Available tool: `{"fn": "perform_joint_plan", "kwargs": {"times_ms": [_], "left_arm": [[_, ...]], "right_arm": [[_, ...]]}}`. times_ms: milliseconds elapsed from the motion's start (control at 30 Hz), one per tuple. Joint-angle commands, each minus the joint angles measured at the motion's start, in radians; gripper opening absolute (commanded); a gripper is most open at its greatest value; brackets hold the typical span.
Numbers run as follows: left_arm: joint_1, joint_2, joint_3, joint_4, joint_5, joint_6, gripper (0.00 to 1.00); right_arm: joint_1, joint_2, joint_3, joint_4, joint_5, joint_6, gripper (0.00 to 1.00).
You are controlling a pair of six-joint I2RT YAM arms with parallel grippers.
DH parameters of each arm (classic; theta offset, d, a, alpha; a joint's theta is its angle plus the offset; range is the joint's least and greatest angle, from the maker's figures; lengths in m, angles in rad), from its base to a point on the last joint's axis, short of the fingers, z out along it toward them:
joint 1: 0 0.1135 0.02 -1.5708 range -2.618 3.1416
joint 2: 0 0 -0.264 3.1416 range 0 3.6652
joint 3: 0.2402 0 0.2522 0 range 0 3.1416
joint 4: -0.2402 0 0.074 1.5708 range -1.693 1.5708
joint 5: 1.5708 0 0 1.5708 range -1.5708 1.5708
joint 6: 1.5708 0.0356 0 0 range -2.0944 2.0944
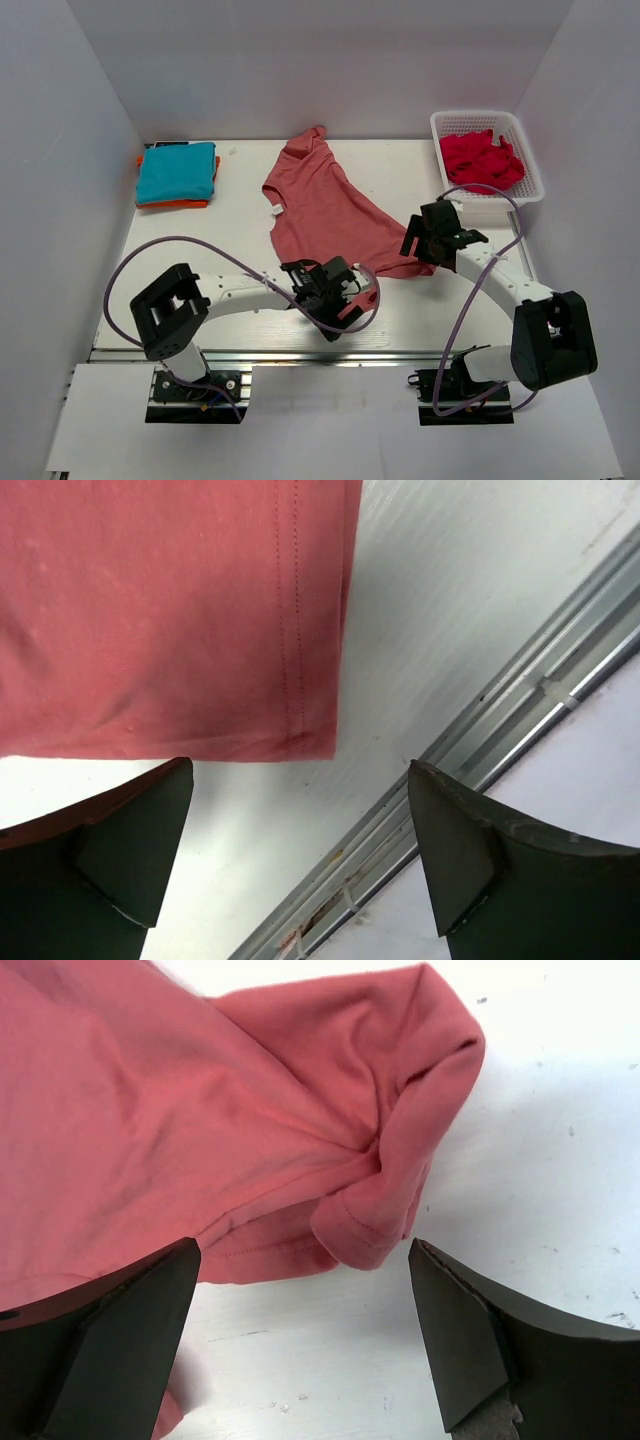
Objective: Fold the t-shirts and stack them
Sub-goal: Flatten out the tshirt
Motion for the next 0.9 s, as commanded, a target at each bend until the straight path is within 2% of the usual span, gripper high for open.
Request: {"fn": "perform_joint_plan", "kwargs": {"times_ms": [0,100,200,233,300,333,367,433,667,867], "left_arm": [[-0.025,0.007,0.008,-0.011,-0.076,-0.047,0.96],[-0.05,0.069,0.008,0.025,-0.105,-0.047,0.9],[-0.059,0.078,0.008,0.066,-0.12,-0.058,0.74],[-0.059,0.078,0.008,0.077,-0.121,-0.058,0.58],[-0.059,0.078,-0.015,0.091,-0.148,-0.067,0.45],[-0.059,0.069,-0.015,0.11,-0.148,-0.067,0.34],[-0.059,0.069,-0.024,0.111,-0.183,-0.079,0.27],[-0.059,0.069,-0.015,0.111,-0.241,-0.124,0.0],[-0.036,-0.086,-0.022,0.135,-0.606,-0.271,0.0],[-0.036,-0.247,-0.067,0.192,-0.627,-0.221,0.0]], "right_arm": [[-0.013,-0.012,-0.02,0.028,-0.014,0.031,0.91],[-0.018,-0.041,-0.035,0.03,-0.004,0.04,0.91],[-0.019,-0.076,-0.05,0.045,-0.008,0.047,0.91],[-0.021,-0.09,-0.053,0.043,-0.005,0.048,0.91],[-0.022,-0.105,-0.058,0.045,-0.001,0.04,0.91],[-0.019,-0.118,-0.063,0.045,-0.002,0.04,0.91],[-0.022,-0.118,-0.067,0.045,0.004,0.034,0.91],[-0.019,-0.118,-0.069,0.037,0.004,0.03,0.91],[-0.021,-0.093,-0.058,-0.004,0.042,0.031,0.91],[-0.016,-0.029,-0.009,0.01,0.065,0.056,0.86]]}}
